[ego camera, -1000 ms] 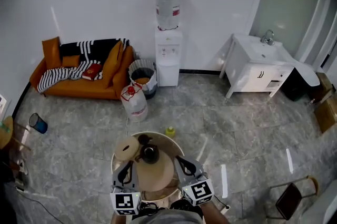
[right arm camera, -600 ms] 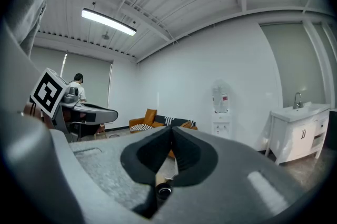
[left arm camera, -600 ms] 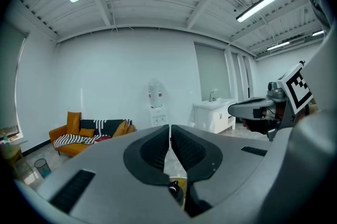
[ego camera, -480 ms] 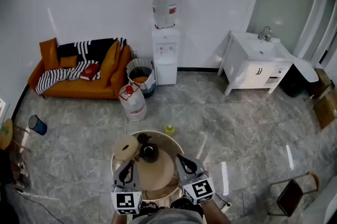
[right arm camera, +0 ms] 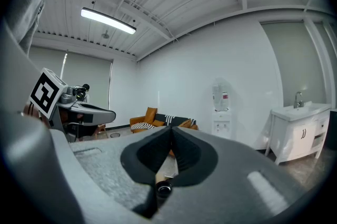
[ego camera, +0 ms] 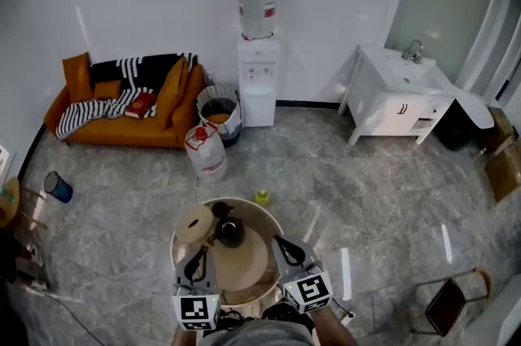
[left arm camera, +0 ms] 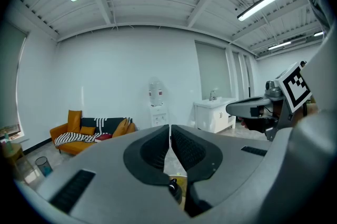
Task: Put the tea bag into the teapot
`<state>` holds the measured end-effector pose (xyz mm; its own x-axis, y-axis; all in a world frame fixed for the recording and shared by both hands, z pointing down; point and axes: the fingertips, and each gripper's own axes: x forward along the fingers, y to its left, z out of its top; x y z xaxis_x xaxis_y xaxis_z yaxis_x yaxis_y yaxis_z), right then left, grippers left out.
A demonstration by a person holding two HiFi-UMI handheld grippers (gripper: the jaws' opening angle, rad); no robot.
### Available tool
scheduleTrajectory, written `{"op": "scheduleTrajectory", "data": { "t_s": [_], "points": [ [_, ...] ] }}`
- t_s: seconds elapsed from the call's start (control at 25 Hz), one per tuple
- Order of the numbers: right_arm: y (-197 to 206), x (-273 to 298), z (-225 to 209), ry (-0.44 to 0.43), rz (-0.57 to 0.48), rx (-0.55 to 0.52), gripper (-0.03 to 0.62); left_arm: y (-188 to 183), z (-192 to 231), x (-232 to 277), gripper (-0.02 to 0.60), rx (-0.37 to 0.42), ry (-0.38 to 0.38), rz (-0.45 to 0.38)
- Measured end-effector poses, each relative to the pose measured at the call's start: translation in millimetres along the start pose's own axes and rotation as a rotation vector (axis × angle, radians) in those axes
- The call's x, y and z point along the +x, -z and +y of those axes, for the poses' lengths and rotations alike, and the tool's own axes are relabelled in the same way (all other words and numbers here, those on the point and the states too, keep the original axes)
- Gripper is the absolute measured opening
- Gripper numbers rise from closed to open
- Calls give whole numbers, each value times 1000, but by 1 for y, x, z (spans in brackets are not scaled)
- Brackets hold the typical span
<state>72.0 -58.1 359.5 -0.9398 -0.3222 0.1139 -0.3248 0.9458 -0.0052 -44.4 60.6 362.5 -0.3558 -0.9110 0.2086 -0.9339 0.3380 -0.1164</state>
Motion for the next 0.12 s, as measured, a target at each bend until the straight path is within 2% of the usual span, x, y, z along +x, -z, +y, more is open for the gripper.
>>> {"op": "scheduleTrajectory", "data": {
  "t_s": [0.12],
  "points": [
    [-1, 1, 0, -1, 2, 0, 0, 1, 1, 1, 29, -3, 0, 0]
  ]
}}
